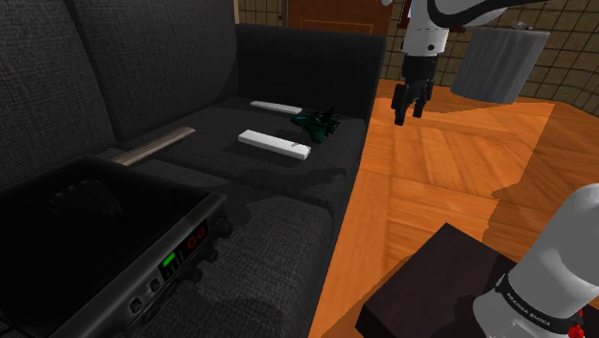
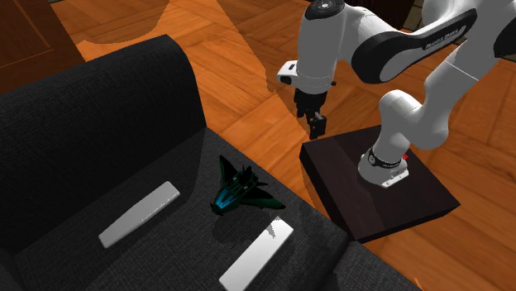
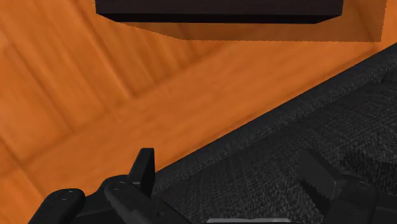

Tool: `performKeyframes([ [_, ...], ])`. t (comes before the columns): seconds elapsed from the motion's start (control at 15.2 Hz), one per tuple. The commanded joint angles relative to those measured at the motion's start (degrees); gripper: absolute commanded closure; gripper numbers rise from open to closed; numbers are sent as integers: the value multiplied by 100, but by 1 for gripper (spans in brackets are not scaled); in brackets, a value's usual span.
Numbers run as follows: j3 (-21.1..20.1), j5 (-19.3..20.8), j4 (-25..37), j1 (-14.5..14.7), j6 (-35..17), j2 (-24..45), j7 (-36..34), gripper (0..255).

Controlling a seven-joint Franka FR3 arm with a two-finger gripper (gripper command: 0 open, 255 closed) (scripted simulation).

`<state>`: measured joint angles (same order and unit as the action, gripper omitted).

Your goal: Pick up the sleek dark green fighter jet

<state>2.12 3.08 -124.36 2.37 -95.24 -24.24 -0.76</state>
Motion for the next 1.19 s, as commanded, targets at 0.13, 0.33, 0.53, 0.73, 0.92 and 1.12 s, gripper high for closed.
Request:
performKeyframes([
  [0.13,-29,-139,783,110,-135,844,121,0],
  [0.33,-60,-239,1448,175,-139,1460,215,0],
  [0.53,-99,-334,2184,233,-80,2084,305,0],
  [0.73,-145,-419,3008,283,46,2728,387,0],
  [0.92,-199,-493,3953,328,251,3414,457,0],
  [1.12,-249,-540,4846,364,491,4022,503,0],
])
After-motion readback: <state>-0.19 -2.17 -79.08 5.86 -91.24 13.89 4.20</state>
